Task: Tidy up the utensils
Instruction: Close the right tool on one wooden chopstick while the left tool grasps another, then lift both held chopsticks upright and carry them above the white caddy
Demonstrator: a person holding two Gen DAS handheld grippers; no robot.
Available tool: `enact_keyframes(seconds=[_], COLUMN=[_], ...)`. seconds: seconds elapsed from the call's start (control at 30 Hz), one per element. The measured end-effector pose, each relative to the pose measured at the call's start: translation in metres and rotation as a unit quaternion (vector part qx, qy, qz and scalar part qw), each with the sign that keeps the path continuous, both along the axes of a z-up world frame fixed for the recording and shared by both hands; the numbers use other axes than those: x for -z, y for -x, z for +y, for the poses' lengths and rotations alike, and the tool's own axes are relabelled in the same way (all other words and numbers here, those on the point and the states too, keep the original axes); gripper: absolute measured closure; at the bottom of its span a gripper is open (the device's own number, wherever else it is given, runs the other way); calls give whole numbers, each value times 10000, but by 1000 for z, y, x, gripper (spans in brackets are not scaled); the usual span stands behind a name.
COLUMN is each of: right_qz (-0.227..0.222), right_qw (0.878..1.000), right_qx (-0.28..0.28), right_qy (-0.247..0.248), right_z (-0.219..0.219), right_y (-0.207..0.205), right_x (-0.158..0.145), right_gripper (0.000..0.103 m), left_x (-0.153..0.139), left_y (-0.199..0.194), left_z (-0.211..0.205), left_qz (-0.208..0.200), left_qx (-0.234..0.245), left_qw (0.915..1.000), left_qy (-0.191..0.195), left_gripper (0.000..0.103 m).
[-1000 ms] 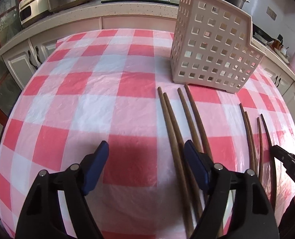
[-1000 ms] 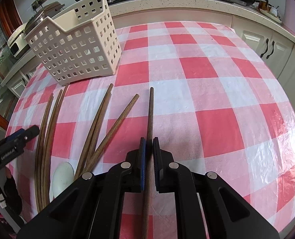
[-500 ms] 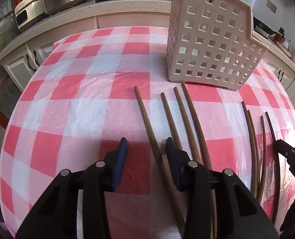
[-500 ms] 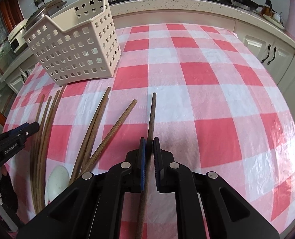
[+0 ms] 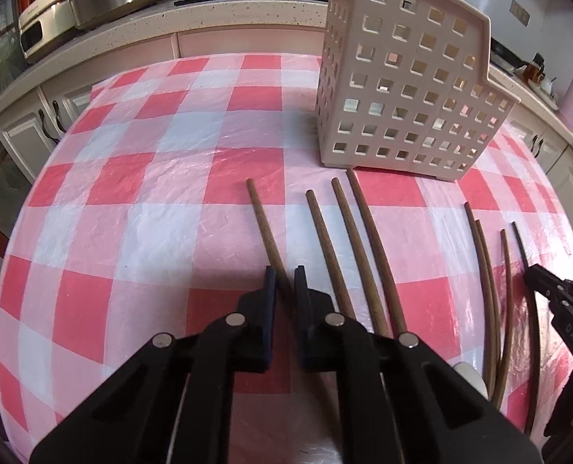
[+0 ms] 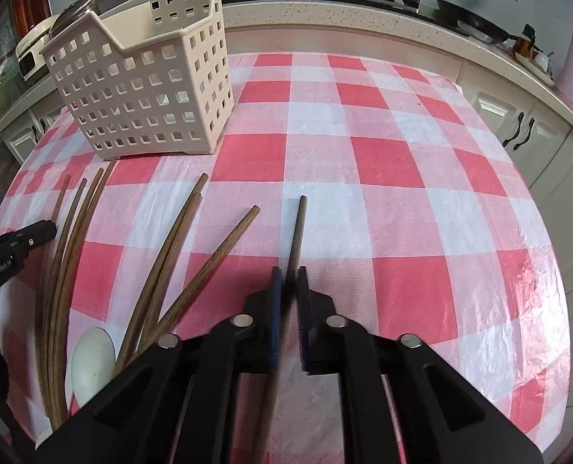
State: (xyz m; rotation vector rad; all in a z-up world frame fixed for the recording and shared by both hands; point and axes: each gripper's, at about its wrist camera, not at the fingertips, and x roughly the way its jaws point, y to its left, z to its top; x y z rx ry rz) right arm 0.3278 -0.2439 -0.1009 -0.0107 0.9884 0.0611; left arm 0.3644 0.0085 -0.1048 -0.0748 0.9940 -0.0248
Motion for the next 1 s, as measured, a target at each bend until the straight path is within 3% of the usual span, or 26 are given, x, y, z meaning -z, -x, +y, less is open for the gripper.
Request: enact_keyframes(seconds=[0.23, 0.5, 0.77, 1.0], right_qz=[-394, -1052, -1657, -2076], right_qw=[9987, 9929, 9840, 9764], right_qx=[116, 143, 7, -82], right_qy=[-312, -538, -651, -590], right_z=[-7, -10, -1, 10], right_y=[18, 43, 77, 100], right_x=[-20, -62, -103, -125], right_gripper=[97, 97, 97, 97], left_x=[-12, -54, -102, -124], left_y=[13, 46, 91, 127], left_z=[10, 13, 14, 6], left_qz=[-233, -923, -1692, -2238], left_qx=[-25, 16, 79, 163], left_qw=[9995, 9953, 9851, 9745], left_qy=[195, 285, 301, 85], left_gripper=[97, 97, 97, 97])
